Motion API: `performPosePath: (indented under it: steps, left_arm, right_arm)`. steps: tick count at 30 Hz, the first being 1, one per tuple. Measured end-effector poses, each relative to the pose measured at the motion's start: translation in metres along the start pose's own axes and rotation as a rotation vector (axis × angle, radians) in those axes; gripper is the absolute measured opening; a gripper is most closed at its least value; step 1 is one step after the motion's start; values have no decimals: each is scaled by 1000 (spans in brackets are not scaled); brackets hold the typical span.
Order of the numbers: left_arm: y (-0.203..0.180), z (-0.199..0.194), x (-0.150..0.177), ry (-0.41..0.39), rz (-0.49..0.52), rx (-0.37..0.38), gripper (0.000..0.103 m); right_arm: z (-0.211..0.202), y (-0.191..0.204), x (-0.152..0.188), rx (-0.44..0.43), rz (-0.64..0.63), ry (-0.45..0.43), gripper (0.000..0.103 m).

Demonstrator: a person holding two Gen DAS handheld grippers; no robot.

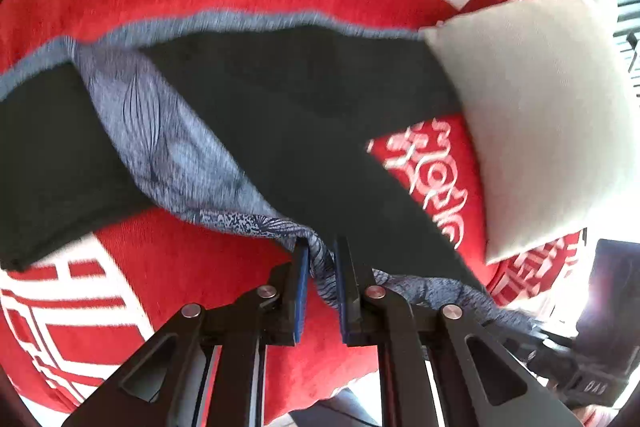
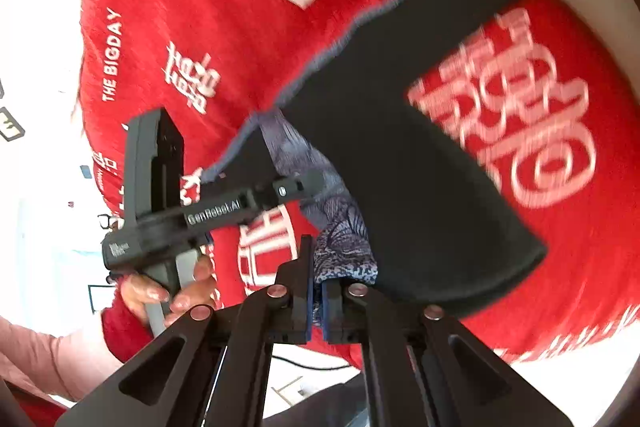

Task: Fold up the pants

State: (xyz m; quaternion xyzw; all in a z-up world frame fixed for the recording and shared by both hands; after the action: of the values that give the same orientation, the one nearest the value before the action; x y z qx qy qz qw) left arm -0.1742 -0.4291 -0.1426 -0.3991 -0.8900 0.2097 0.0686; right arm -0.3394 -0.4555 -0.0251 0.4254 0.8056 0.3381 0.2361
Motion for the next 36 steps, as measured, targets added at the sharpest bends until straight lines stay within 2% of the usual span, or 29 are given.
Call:
performPosePath:
  steps: [9,13,18,24,28,32,34,35,36]
  left_arm:
    - [-26,-24,-75,-107,26,-15,14]
    - [-33,-19,-108,-146,54,-59,14]
    - [-25,-17,-145,-191,51,-108,14]
    - [1,-19,-156,-214,22,-177,14]
    - [22,-20,-151,-220,19,-257,14]
    - [43,-12,-142,-203,6,-323,15]
    - [54,-5,-137,-187,-15,-354,38]
    - [58,-2,-135,-187,-25,-365,62]
    - [63,-1,-133,-204,-35,-387,67]
  right_arm:
    - [-36,3,-98,45,-98,-87,3]
    - [-42,-13,-148,132,-116,-129,3]
    - [-39,-36,-190,203,-103,-145,3]
    - [-19,-67,-220,294,-93,-127,3]
    - [0,-83,-234,369,-111,-110,3]
    - [18,-89,-247,396,-146,-102,3]
    - [23,-90,-253,402,-158,-103,3]
    - [28,-93,-258,409,-163,-100,3]
    - [33,-96,-261,416,-161,-91,3]
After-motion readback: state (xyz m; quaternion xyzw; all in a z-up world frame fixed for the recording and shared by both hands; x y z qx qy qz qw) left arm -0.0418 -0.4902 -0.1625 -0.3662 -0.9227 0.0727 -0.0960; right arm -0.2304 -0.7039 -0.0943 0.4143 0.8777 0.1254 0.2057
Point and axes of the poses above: each gripper's, at about its wrist camera, not at the fingertips, and z roughly the way its jaws point, y to its left, x to its underside, the point moved 8 cm from there along z, roughly the way its jaws point, and after that the axes turned 1 degree about y, right-handed, at the moved point
